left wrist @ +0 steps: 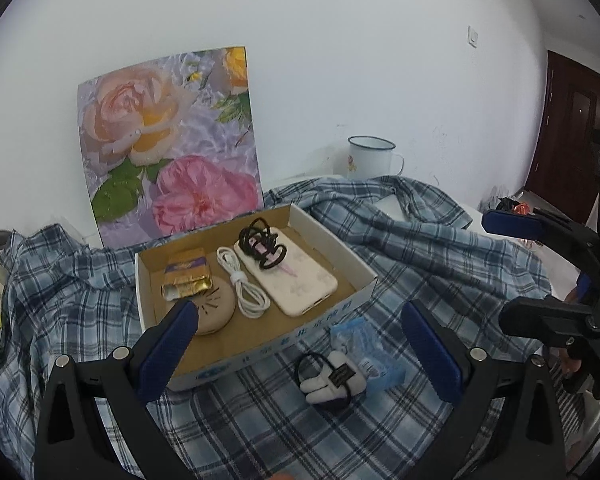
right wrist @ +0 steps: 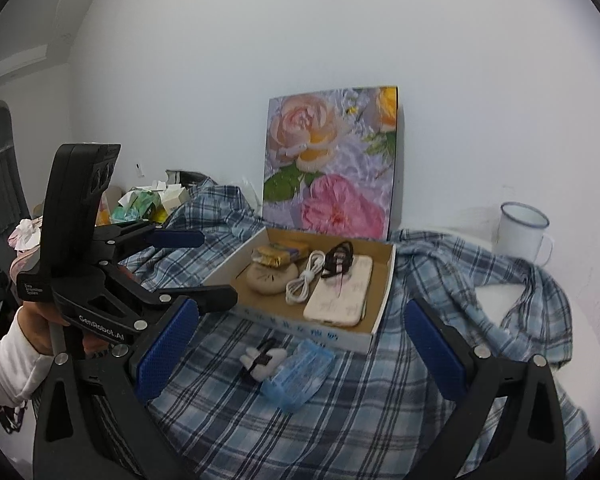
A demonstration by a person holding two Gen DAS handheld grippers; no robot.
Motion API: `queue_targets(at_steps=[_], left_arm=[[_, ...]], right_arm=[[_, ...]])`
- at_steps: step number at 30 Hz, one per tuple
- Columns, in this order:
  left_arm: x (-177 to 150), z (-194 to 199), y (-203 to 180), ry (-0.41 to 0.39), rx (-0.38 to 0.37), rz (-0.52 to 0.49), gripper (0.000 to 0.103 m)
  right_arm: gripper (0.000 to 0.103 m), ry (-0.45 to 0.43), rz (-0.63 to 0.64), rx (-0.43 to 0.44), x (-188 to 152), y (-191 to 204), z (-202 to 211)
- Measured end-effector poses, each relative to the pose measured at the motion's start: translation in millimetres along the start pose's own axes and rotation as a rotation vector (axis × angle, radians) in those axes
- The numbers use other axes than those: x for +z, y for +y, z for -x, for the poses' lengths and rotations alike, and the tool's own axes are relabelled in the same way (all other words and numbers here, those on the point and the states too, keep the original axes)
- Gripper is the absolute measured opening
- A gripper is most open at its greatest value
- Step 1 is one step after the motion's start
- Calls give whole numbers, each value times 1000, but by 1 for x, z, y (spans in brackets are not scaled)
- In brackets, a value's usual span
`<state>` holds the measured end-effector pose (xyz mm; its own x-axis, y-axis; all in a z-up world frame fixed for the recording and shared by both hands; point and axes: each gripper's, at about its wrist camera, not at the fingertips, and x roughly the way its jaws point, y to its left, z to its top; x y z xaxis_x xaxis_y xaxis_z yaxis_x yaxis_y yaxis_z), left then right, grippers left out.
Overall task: Organize soft objects
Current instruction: 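Withdraw both tools from the box toward the earbuds and blue packet, then grasp the white earbuds with the left tool while the right tool grasps the blue packet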
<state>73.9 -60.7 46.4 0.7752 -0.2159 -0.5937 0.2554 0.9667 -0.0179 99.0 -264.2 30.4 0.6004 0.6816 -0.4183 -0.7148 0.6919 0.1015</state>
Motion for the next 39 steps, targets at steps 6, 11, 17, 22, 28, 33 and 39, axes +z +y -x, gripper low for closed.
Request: queue_targets(at_steps=[6, 11, 17, 22, 28, 33, 39], left_arm=[[-11, -8, -3, 17, -27, -5, 103], [-22, -25, -7, 78, -61, -11, 103], [-37, -49, -8, 179, -83, -2, 103], [-47, -64, -10, 243, -94, 7, 103], [-51, -73, 2, 273, -122, 74, 87], [-54, -78, 9, 294, -164, 118, 74], [-55, -79, 7, 294, -200, 131, 66]], right_arm=[[103, 5, -32, 11, -13, -3, -7], [103, 42, -9, -22, -23, -2, -18], [103, 75, -20, -12, -35, -5, -28], [103, 91, -70, -17, -40, -15, -31], [103, 109, -95, -3, -44, -20, -36], [103, 120, -103, 4, -45, -21, -38], [103, 136, -106, 6, -45, -22, -42]])
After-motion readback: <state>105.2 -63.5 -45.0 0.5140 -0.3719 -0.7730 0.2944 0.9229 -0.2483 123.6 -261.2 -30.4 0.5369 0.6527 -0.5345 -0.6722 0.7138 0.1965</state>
